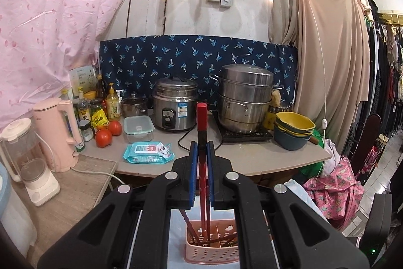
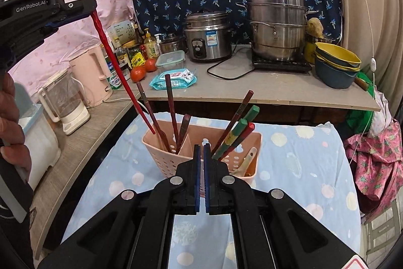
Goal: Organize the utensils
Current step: 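Lower the red chopstick into the pink basket and open the left tool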
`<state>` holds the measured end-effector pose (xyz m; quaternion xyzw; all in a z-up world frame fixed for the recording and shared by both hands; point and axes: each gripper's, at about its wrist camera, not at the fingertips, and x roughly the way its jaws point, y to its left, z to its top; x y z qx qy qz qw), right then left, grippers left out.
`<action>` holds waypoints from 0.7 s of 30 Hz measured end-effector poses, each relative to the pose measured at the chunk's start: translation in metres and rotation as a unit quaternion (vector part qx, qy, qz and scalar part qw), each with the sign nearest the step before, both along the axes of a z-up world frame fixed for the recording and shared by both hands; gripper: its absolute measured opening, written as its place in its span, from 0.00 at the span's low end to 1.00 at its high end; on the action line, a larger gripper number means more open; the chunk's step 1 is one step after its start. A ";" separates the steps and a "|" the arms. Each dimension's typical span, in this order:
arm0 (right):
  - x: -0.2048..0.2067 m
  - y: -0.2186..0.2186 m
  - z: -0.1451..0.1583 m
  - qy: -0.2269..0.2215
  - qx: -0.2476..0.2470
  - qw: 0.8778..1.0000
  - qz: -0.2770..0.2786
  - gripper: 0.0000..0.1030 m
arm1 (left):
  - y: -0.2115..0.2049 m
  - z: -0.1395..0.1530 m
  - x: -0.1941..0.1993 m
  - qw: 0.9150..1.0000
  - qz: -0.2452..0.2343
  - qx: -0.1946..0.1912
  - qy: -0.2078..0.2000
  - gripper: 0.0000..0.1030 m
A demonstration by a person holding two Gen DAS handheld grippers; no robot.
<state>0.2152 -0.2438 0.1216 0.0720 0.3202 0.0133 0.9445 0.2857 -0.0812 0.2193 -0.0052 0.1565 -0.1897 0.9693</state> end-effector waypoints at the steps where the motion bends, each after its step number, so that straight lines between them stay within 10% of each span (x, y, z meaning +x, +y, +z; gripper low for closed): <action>1: 0.003 0.000 -0.001 0.001 -0.001 1.000 -0.001 0.02 | -0.001 -0.003 0.003 1.000 -0.001 0.001 0.004 0.07; 12: 0.025 0.001 -0.011 0.013 -0.006 1.000 -0.002 0.02 | -0.013 -0.053 0.026 0.998 -0.004 0.019 0.061 0.07; 14: 0.027 0.002 -0.013 0.017 -0.008 1.000 -0.002 0.05 | -0.011 -0.064 0.024 0.997 0.006 0.020 0.071 0.13; 16: 0.028 0.003 -0.015 0.020 -0.008 1.000 -0.004 0.14 | -0.007 -0.075 0.019 0.996 0.016 0.022 0.081 0.41; 21: 0.019 0.004 -0.013 0.010 -0.005 1.000 -0.009 0.35 | 0.001 -0.096 0.007 0.993 0.032 0.019 0.110 0.48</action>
